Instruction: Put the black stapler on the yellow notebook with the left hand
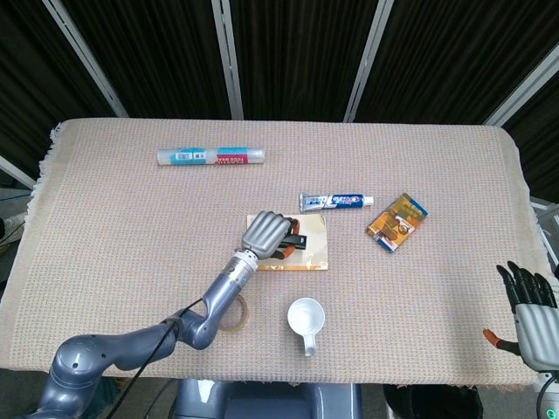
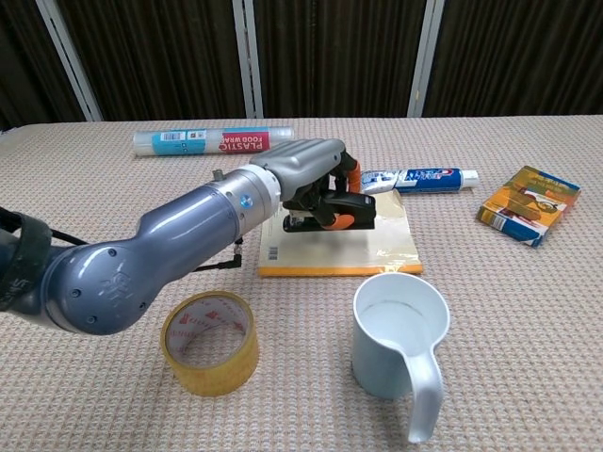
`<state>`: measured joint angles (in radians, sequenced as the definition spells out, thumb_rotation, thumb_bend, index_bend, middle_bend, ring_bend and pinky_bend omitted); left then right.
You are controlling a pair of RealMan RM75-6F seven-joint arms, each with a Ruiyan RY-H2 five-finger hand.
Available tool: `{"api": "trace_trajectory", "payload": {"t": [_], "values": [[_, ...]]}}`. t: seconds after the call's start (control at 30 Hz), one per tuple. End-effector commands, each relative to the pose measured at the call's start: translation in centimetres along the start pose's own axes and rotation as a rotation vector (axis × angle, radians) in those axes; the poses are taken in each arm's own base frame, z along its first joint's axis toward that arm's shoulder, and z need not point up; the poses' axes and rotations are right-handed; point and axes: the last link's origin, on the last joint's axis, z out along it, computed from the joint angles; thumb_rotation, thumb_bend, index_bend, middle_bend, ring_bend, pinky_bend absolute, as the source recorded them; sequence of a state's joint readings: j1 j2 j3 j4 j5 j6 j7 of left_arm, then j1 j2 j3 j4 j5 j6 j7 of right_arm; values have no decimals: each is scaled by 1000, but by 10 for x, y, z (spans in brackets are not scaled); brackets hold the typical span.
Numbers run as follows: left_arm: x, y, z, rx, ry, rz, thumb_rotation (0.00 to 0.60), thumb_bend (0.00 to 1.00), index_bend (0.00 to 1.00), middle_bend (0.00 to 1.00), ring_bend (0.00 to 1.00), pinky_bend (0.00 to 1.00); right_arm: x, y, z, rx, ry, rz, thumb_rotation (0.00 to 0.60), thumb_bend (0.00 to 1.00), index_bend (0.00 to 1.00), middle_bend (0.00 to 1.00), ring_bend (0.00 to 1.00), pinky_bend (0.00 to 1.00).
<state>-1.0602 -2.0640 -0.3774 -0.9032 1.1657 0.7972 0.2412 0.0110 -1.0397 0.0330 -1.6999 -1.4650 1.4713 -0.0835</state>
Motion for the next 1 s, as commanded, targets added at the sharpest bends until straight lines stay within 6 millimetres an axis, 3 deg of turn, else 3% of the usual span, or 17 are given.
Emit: {"api": "trace_trajectory", "payload": {"t": [0.03,0.13,0.3,0.47,0.63,0.73,0.9,1.0], "values": [[-10,6,4,1,-23,1,600,363,571,497,455,478,2,0,-3,1,9,1,600,61,0,0,0,0],[-18,7,7,6,-41,5,600,311,403,384,377,444,4,0,-7,5,24,-1,600,62,0,0,0,0],[-17,9,5,-22,-23,19,600,178,38,114,143,287,3,1,-9,-2,27,-4,600,61,0,0,0,0],[-3,7,-4,-50,13,32,600,153,0,33,67,222,2,-1,-9,0,26,-11,600,62,0,0,0,0],[27,-5,-30,-84,87,69,600,154,0,3,9,152,1,-1,-8,-5,27,-20,600,61,0,0,0,0],[47,-20,-60,-83,132,123,599,161,0,0,0,108,1,-2,-6,-3,29,-28,600,61,0,0,0,0],[78,-61,-152,15,193,325,600,168,0,0,0,98,0,-4,-3,-7,37,-39,600,62,0,0,0,0],[84,-80,-202,107,203,424,600,172,0,0,0,87,-3,-7,-5,-3,36,-49,600,62,0,0,0,0]]}}
